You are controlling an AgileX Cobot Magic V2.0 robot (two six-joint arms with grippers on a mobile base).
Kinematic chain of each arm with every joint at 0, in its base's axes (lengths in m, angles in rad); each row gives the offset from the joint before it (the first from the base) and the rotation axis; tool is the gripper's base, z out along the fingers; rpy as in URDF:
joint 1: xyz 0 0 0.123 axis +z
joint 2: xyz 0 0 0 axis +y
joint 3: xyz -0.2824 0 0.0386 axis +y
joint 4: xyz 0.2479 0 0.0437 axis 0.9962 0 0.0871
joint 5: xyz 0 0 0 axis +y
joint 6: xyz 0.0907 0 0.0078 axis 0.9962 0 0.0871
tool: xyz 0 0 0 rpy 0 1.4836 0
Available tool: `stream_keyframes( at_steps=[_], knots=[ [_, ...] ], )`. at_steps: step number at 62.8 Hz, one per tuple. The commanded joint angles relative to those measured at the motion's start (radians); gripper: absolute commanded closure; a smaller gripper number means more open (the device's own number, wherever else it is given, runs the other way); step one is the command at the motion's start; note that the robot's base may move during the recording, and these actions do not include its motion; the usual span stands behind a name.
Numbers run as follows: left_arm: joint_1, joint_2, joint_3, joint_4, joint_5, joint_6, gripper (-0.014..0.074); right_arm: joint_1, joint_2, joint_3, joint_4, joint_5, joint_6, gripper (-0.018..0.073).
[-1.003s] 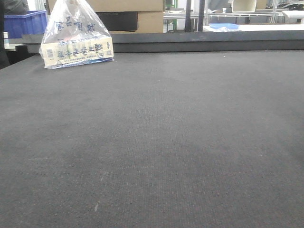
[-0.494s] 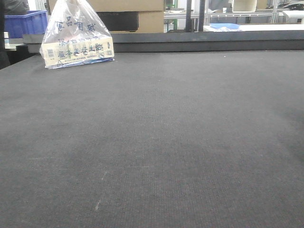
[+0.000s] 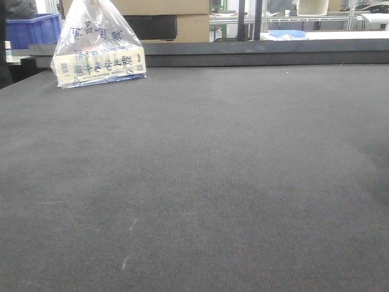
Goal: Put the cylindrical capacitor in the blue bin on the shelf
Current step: 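Close the left gripper on the orange capacitor, right on the brown one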
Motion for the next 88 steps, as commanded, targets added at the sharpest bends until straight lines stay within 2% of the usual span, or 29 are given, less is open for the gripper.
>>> stream_keyframes(
  at_steps=[1,33,46,52,59,68,71,76,84,88],
  knots=[
    [-0.003,-0.001,-0.008,0.000,-0.018,-0.009,0.0707,-0.001,0.015,0.014,-0.001,-0.057,-0.002,0.0116],
    [-0.003,-0.001,-0.008,0.002,-0.018,-0.009,0.0707,-0.001,0.093,0.030,0.001,-0.103,-0.002,0.0270],
    [-0.003,-0.001,-0.008,0.016,-0.016,-0.009,0.0707,-0.001,0.113,0.030,0.005,-0.078,-0.002,0.0450],
    [-0.003,-0.001,-0.008,0.030,-0.014,-0.009,0.0707,-0.001,0.113,0.030,0.005,-0.064,-0.002,0.0572],
    [-0.003,-0.001,-0.008,0.085,-0.014,-0.009,0.0707,-0.001,0.113,0.030,0.005,-0.061,-0.004,0.0722],
    [-0.003,0.002,-0.008,0.107,-0.016,-0.009,0.0702,-0.001,0.113,0.030,0.005,-0.075,-0.004,0.0727],
    [-0.003,0.004,-0.008,0.115,-0.014,-0.009,0.0675,-0.001,0.113,0.030,0.005,-0.086,-0.004,0.0727],
    [-0.003,0.016,-0.008,0.137,-0.010,-0.009,0.0570,-0.001,0.113,0.030,0.005,-0.096,-0.004,0.0727],
    [-0.003,0.045,-0.008,0.173,-0.016,-0.013,0.0286,-0.001,0.113,0.030,0.005,-0.096,-0.004,0.0727],
    [-0.003,0.063,-0.008,0.186,-0.030,-0.041,0.0188,-0.001,0.113,0.030,0.005,-0.096,-0.004,0.0727]
  ],
)
